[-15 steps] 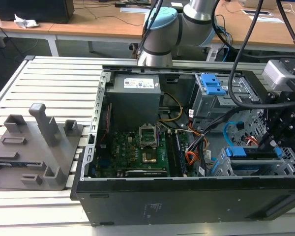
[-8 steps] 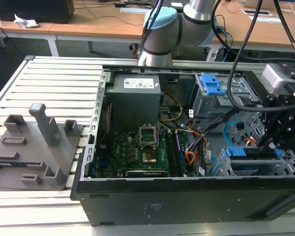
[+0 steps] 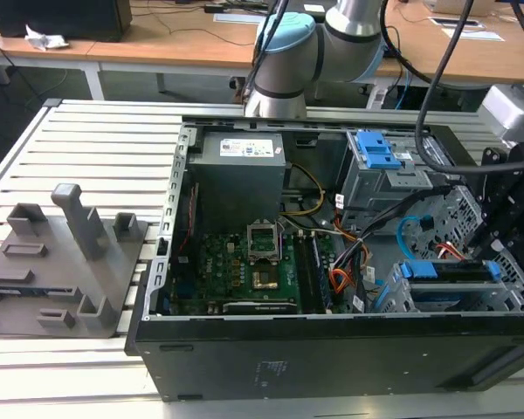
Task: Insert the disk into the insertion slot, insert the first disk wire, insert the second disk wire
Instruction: 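Insert the first disk wire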
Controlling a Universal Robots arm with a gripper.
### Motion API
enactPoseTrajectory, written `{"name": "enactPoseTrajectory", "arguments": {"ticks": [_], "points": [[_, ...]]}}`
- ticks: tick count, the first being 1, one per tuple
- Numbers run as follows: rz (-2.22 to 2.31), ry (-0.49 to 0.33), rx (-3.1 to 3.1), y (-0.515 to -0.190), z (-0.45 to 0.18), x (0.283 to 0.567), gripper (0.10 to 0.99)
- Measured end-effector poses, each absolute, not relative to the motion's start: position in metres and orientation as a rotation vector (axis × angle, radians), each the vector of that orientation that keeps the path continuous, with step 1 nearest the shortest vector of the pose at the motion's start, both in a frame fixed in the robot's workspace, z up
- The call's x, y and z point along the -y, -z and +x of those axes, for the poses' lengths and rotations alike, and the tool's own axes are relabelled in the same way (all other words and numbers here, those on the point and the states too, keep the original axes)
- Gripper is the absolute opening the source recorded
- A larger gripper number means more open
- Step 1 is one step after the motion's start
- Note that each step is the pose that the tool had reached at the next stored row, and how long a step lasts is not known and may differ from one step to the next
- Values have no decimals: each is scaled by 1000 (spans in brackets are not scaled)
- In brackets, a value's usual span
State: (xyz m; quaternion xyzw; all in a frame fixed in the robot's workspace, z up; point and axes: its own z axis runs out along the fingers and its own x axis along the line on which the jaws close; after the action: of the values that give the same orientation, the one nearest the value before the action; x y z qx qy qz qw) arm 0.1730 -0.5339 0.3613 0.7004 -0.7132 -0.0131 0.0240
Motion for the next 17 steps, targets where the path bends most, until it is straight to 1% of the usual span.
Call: {"name": "enactPoseTrajectory", "arguments": {"ticks": [2,3,4,11,17], "points": [[2167,40,2207,-374,173,533,235],[2167,40,2207,-379,173,532,220],[2167,41,2207,-380,173,531,106],[2167,40,2207,-382,172,531,106],[2167,40,2207,-382,153,531,106]]}}
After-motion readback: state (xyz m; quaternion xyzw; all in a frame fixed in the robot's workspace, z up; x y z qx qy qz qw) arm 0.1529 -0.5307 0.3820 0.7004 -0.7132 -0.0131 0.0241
